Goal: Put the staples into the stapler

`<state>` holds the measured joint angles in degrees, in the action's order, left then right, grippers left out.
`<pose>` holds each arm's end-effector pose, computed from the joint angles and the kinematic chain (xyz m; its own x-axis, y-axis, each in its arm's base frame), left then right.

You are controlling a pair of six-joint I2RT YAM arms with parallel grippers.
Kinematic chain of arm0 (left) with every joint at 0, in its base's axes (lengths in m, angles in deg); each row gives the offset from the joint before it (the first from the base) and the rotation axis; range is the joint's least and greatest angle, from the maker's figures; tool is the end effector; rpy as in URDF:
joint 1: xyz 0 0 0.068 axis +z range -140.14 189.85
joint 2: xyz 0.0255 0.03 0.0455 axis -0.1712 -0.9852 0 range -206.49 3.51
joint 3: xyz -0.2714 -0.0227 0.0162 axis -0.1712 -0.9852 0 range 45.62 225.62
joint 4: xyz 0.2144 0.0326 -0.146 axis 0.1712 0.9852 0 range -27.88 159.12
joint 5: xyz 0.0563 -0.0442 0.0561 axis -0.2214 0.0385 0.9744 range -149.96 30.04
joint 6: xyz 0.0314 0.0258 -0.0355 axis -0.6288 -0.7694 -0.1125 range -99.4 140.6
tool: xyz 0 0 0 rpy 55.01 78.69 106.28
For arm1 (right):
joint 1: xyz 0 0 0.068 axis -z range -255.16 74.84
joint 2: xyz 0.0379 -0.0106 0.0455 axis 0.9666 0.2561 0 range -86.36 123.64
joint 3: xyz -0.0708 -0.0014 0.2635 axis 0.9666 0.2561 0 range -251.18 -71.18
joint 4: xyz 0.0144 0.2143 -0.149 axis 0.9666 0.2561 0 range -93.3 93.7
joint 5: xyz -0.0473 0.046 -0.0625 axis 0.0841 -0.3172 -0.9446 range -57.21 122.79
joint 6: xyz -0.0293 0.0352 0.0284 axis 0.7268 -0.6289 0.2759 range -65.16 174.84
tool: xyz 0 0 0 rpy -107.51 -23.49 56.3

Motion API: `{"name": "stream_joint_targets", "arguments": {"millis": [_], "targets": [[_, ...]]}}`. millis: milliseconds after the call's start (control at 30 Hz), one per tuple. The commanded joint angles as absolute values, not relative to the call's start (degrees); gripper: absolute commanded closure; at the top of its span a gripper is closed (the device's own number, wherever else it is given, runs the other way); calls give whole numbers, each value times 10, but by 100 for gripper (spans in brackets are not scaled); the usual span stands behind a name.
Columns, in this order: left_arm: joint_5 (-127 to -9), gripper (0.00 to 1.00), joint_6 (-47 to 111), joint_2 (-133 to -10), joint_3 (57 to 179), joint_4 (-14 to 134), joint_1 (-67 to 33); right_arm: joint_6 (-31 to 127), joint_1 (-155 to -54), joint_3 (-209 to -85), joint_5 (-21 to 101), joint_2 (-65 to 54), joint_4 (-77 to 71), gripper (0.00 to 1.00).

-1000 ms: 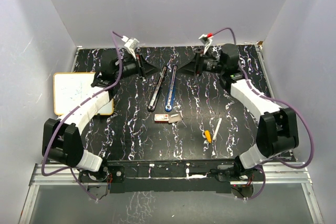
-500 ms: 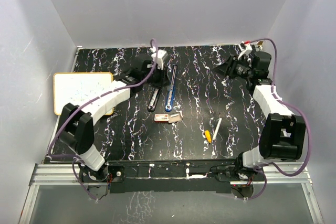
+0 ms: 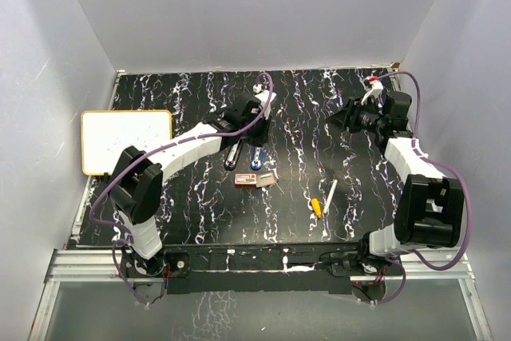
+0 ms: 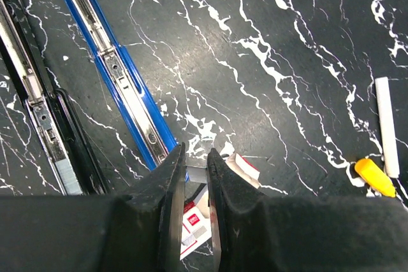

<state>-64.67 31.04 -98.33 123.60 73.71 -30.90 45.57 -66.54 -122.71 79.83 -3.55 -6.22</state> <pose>0.3099 -0.2710 0.2641 -0.5592 0.2435 -0.7925 0.6100 0.7681 -0.1945 0.3142 -0.0213 0.2529 -0.5497 0.1944 -0.8124 -0.4519 0.7487 0.4850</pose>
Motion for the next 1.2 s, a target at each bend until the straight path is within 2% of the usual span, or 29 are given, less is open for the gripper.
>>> {"name": "stream_joint_targets", "arguments": {"millis": [0,267,600,1167], "targets": [[-581,100,329,-989,1266,765,-325,471,-654,-1224,795,-64,-98,56],[-510,100,393,-1005,1275,779,-326,466,-636,-1203,807,-82,-117,56],[-477,100,421,-1023,1271,783,-326,460,-628,-1194,820,-82,-129,56],[-469,100,426,-1040,1265,780,-326,457,-625,-1189,826,-82,-134,56]]}}
